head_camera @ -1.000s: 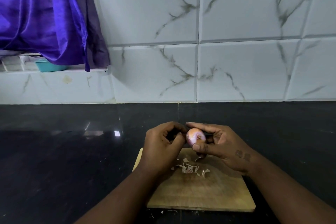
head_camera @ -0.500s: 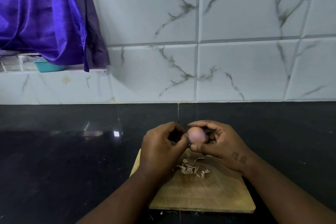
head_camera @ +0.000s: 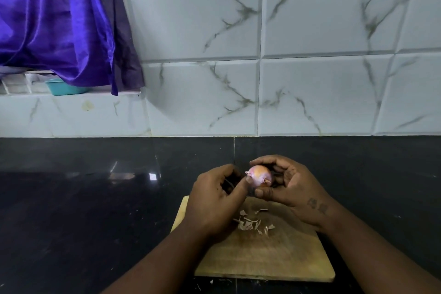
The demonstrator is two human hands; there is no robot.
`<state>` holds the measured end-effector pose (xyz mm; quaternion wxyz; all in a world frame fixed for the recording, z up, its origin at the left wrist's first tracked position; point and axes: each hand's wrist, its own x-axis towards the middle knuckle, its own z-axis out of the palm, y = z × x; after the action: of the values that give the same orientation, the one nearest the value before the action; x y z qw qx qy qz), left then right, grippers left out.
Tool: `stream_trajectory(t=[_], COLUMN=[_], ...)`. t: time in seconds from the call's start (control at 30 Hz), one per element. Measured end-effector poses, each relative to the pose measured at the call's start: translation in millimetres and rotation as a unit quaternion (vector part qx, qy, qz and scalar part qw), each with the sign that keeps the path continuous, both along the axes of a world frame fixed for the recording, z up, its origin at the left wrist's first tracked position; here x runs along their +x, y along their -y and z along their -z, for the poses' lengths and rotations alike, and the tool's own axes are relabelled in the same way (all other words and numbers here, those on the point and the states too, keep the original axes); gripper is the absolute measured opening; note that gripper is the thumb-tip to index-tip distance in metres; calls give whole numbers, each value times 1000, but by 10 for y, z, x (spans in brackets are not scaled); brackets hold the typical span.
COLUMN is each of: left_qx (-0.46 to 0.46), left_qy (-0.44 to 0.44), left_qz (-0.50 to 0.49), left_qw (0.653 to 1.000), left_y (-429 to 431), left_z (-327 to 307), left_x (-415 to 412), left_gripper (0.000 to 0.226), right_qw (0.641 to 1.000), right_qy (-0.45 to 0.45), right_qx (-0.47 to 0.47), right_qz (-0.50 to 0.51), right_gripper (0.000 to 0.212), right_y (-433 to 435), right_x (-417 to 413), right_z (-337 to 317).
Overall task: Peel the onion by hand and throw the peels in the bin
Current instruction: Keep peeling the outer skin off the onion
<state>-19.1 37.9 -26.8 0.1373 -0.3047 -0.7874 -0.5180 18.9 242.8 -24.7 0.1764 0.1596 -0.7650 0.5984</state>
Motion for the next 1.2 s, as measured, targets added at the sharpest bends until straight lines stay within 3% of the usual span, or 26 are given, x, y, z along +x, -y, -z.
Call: stream_trajectory(t=[0.2, 0.33, 0.47, 0.7, 0.87, 1.07, 1.2], left_qx=[-13, 17, 23, 23, 10, -7, 17], left_qy=[-1, 17, 14, 16, -3, -1, -6], left_qz=[-27, -11, 11, -1, 8, -5, 5], left_qw=[1000, 1000, 1000, 1000, 1000, 1000, 1000], left_y=[-31, -31, -24, -31, -28, -46, -35], left_z=[1, 18, 6, 32, 30, 86, 64], left_x=[1, -44, -11, -54, -23, -96, -68], left_gripper=[29, 15, 27, 21, 30, 15, 28], right_qw=[1000, 1000, 1000, 1000, 1000, 1000, 999], right_qy=[-11, -10, -9, -2, -5, -8, -16], right_qx=[25, 11, 3, -5, 14, 4, 20], right_qz=[-2, -11, -8, -15, -6, -9, 21], right_gripper=[54, 55, 54, 55, 54, 55, 55], right_y=[29, 25, 20, 31, 33, 41, 34], right_x=[12, 3, 13, 17, 12, 16, 9], right_z=[-6, -2, -15, -8, -22, -7, -13])
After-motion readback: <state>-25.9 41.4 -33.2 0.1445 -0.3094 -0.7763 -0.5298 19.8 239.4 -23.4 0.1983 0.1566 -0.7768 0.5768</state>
